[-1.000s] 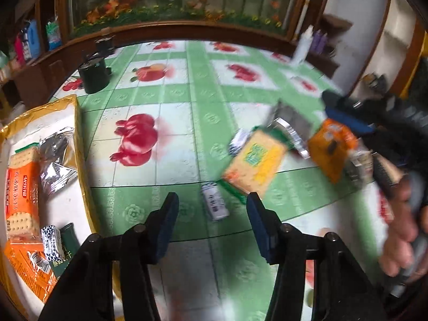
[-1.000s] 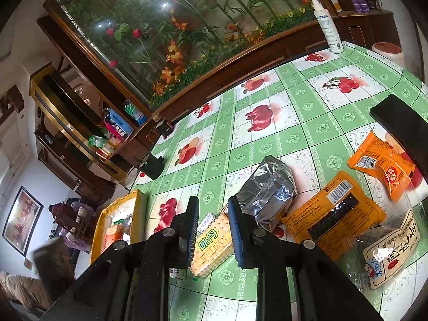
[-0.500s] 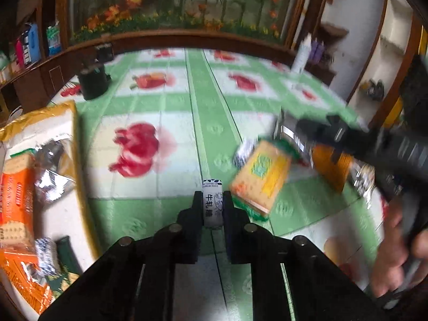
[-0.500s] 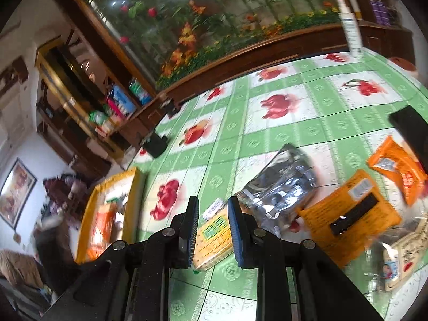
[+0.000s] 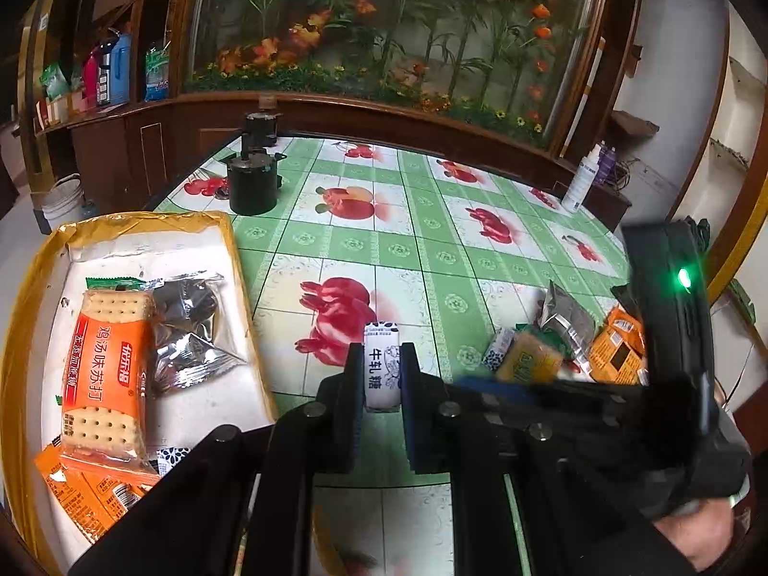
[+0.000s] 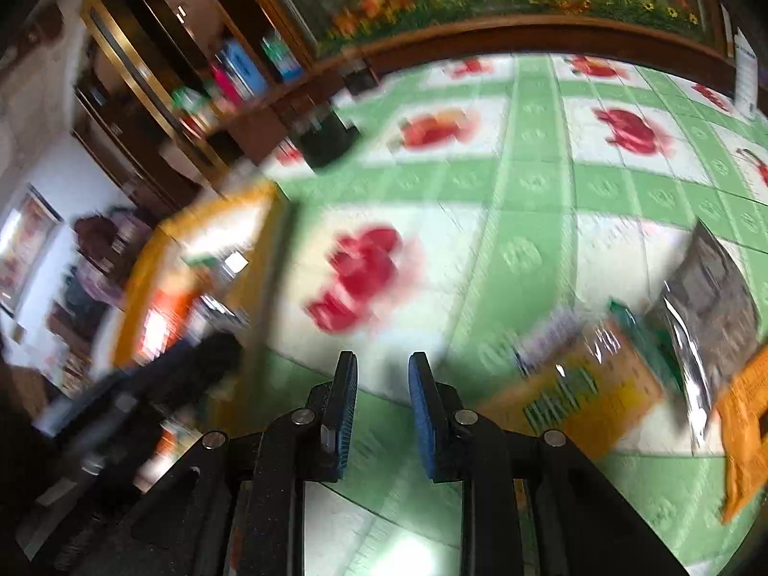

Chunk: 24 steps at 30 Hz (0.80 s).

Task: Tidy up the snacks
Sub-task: 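Grasp the small white milk candy with left while right grasps yellow WEIDAN cracker pack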

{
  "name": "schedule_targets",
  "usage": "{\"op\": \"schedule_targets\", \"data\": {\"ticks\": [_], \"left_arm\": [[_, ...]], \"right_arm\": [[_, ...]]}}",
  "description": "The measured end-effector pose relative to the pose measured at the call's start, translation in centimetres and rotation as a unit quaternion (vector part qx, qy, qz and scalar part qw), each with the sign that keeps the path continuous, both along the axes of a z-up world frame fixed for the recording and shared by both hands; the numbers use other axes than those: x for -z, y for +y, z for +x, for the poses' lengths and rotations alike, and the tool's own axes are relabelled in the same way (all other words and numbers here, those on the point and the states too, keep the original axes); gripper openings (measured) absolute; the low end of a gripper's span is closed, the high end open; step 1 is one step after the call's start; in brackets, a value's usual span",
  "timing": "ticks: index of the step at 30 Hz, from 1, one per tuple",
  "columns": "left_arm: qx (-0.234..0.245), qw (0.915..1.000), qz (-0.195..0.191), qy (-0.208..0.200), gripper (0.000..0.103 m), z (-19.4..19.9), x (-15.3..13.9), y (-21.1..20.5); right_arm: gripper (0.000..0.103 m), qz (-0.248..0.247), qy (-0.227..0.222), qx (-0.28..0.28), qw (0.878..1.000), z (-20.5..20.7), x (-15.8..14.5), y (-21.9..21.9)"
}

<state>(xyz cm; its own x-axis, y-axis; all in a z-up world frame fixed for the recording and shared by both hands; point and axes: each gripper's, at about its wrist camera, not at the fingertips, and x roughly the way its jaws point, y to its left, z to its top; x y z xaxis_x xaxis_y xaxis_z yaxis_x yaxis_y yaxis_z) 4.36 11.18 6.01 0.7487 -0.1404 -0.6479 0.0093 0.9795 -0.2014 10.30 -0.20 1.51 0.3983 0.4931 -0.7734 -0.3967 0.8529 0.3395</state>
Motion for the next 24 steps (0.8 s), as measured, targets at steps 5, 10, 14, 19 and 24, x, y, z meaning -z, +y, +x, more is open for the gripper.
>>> {"op": "schedule_targets", "data": {"ticks": [5, 10, 14, 19, 24], "left_arm": [[0.007, 1.0000, 0.001, 0.005, 0.013, 0.0, 0.2, -0.5], [0.016, 0.9998, 0.006, 0.010, 0.013, 0.1, 0.5, -1.1], [0.015, 0.9998, 0.007, 0.015, 0.013, 0.2, 0.8, -1.1], [0.018, 0.9996, 0.012, 0.016, 0.013, 0.2, 0.9, -1.2], [0.019, 0.9996, 0.013, 0.017, 0.013, 0.2, 0.9, -1.4]], "right_arm": [[0.024, -0.034, 0.003, 0.017, 0.999, -3.5, 0.1, -4.0], [0.024, 0.029, -0.048, 0.067, 0.996, -5.3, -2.1, -9.6], [0.024, -0.009, -0.052, 0.126, 0.991, -4.2, -1.6, -11.8], [0.035, 0.001, -0.017, 0.124, 0.992, -3.5, -0.1, -11.2], [0.049, -0.037, -0.038, 0.116, 0.992, -2.9, -0.6, -8.4]]}}
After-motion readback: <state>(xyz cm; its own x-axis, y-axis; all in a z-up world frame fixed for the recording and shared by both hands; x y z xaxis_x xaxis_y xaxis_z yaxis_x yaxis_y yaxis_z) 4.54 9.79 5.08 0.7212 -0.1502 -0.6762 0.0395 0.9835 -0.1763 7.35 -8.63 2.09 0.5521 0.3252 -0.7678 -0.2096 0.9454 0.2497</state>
